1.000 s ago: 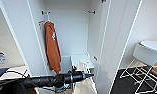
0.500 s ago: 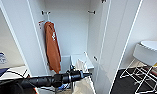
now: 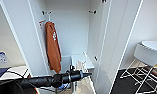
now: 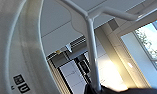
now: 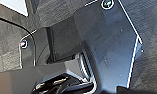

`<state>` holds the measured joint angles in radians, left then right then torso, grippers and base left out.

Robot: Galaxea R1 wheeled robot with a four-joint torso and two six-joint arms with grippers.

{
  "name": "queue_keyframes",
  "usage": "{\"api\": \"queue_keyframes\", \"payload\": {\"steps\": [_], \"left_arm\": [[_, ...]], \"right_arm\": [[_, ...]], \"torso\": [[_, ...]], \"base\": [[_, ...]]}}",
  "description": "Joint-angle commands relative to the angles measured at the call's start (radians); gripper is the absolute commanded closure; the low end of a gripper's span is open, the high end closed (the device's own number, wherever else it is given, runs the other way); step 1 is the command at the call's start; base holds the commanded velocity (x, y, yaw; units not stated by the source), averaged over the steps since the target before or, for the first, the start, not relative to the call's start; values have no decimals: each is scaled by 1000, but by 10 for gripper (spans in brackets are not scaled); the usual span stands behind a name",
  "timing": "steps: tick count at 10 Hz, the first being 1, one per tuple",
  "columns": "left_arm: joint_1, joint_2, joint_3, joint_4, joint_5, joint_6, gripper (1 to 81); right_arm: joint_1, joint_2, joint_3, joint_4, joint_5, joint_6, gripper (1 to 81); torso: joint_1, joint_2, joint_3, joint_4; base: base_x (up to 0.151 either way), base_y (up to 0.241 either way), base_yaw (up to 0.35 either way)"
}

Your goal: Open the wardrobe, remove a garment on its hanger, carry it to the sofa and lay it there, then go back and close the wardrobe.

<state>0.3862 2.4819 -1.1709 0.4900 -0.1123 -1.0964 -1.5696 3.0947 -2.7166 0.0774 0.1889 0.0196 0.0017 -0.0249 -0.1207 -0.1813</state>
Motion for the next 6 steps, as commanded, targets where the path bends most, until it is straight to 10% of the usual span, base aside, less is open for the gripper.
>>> {"api": "queue_keyframes", "payload": {"steps": [1, 6], "left_arm": [[-163, 0, 37, 24, -56, 20, 811], [-161, -3, 34, 21, -56, 16, 811]], "right_arm": [[27, 5, 8, 4, -54, 0, 10], [25, 3, 8, 4, -54, 0, 10]], "torso": [[0, 0, 0, 0], [0, 0, 0, 0]], "base": [[0, 0, -145], [0, 0, -194]]}}
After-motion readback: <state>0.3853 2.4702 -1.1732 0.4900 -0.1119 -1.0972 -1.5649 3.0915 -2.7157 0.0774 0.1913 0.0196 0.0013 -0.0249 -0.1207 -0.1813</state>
